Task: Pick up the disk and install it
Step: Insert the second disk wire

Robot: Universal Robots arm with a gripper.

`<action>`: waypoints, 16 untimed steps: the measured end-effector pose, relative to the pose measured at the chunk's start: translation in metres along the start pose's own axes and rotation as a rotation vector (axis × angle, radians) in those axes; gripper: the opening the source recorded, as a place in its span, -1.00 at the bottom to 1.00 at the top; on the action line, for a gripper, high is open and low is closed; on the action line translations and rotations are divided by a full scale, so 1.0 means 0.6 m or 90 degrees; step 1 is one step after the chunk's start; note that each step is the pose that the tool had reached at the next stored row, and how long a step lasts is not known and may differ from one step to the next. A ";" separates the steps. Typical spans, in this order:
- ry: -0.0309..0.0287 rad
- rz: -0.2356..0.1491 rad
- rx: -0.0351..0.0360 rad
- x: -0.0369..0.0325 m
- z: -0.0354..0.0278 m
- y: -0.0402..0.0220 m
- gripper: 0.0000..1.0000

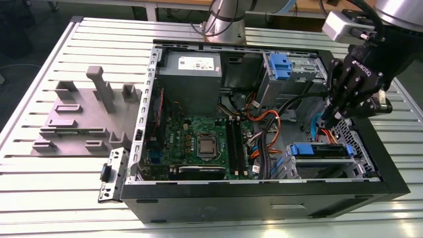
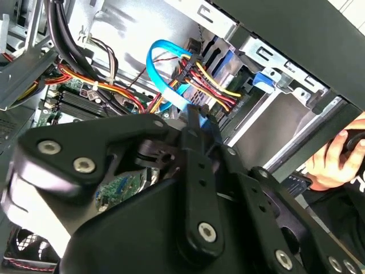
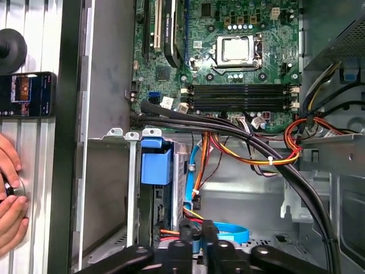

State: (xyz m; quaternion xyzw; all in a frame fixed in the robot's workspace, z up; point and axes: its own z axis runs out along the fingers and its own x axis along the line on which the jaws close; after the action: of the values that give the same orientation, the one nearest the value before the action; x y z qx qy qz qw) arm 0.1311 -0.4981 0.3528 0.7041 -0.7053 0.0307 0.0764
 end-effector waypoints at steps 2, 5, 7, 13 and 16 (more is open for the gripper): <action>0.0012 0.000 0.0000 0.001 0.000 0.000 -0.65; 0.0015 -0.001 0.0001 0.007 0.001 0.000 -0.68; 0.0014 -0.002 0.0006 0.013 0.003 0.001 -0.68; -0.0001 -0.005 0.0040 0.025 0.006 0.011 -0.68; -0.0069 -0.006 0.0069 0.028 0.007 0.014 -0.68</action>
State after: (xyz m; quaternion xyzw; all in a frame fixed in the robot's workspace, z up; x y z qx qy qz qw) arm 0.1225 -0.5154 0.3518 0.7080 -0.7022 0.0304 0.0689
